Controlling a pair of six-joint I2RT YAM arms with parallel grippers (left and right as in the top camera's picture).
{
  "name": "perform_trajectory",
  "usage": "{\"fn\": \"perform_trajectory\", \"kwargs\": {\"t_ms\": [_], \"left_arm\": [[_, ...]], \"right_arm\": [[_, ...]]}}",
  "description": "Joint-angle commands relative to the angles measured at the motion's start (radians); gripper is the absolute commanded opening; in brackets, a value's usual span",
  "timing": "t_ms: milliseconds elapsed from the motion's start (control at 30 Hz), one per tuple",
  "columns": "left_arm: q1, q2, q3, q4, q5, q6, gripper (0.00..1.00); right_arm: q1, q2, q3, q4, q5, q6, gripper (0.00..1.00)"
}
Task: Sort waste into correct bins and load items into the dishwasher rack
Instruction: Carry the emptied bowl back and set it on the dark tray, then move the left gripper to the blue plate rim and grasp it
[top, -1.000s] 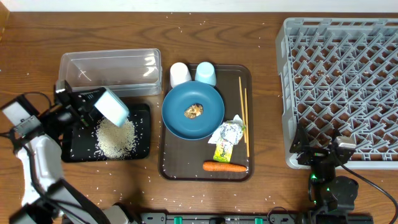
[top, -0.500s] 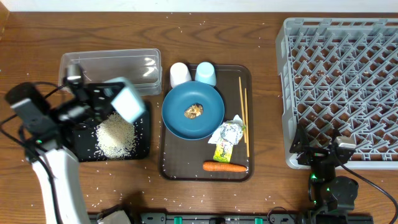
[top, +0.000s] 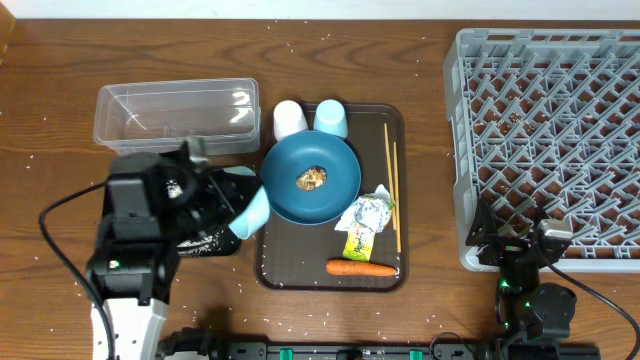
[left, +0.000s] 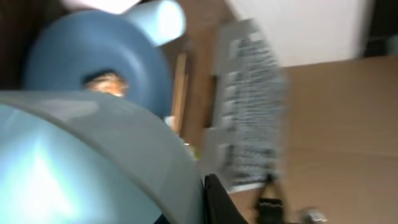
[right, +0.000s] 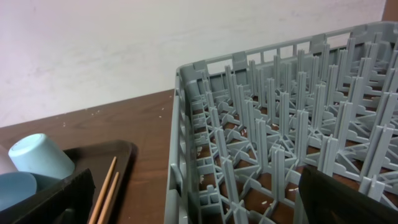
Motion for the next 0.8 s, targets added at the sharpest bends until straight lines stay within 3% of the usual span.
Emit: {"fn": "perform_trajectory", "kwargs": {"t_ms": [0, 67, 267, 433, 600, 767], "left_arm": [[-0.108, -0.024, 0.011, -0.006, -0.162, 0.120, 0.06], [-0.191, -0.024, 0.011, -0.016, -0.204, 0.116, 0.06], [-0.486, 0.034, 0.011, -0.170, -0.552, 0.034, 0.06], [-0.709, 0.171, 0.011, -0.157, -0.699, -0.060, 0.06], [-0.836, 0.345, 0.011, -0.109, -0.771, -0.131, 0.06], [-0.855, 0.505, 0.011, -0.099, -0.755, -0.198, 0.06]], "right_arm": [[-0.016, -0.003, -0.002, -0.005, 0.003, -0.006, 0.99], [-0.016, -0.003, -0.002, -0.005, 0.003, -0.006, 0.99], [-0.016, -0.003, -0.002, -0.005, 0.003, -0.006, 0.99], [-0.016, -0.003, -0.002, -0.005, 0.003, -0.006, 0.99], [-0.016, -0.003, -0.002, -0.005, 0.003, -0.006, 0.99], [-0.016, -0.003, -0.002, -0.005, 0.003, -0.006, 0.99]]}}
